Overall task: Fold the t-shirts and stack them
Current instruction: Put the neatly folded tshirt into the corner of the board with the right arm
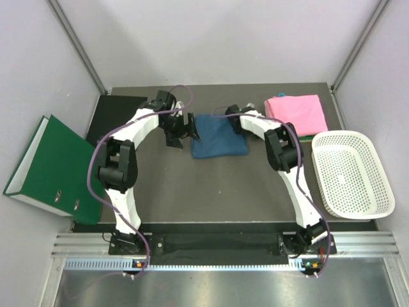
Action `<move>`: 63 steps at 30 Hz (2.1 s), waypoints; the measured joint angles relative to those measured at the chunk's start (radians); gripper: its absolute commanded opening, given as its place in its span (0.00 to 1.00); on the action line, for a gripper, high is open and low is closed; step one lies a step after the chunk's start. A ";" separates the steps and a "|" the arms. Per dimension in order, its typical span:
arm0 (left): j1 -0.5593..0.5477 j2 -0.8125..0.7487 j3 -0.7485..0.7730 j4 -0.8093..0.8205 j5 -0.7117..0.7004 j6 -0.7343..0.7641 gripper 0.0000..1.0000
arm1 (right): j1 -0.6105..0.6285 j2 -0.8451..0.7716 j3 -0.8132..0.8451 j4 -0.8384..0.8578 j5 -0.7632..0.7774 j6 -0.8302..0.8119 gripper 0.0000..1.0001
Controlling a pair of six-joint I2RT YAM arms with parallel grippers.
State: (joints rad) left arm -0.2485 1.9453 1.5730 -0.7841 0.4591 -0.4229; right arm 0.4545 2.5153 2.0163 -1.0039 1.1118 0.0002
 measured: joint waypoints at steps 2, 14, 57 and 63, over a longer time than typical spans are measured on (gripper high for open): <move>0.000 0.000 -0.005 0.001 -0.002 -0.002 0.95 | 0.036 -0.008 0.000 -0.002 -0.016 0.000 0.00; 0.001 -0.057 -0.046 0.014 -0.040 -0.002 0.98 | 0.134 -0.053 -0.001 -0.060 -0.129 0.093 0.40; 0.031 0.231 -0.025 0.425 0.009 -0.105 0.00 | -0.156 -0.711 -0.644 0.481 -1.522 0.503 1.00; 0.049 0.202 -0.071 0.422 0.013 -0.101 0.00 | -0.154 -0.580 -0.628 0.552 -1.499 0.529 0.99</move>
State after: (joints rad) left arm -0.1993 2.1475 1.5024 -0.3626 0.4721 -0.5243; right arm 0.3004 1.9350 1.3884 -0.4519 -0.3870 0.5297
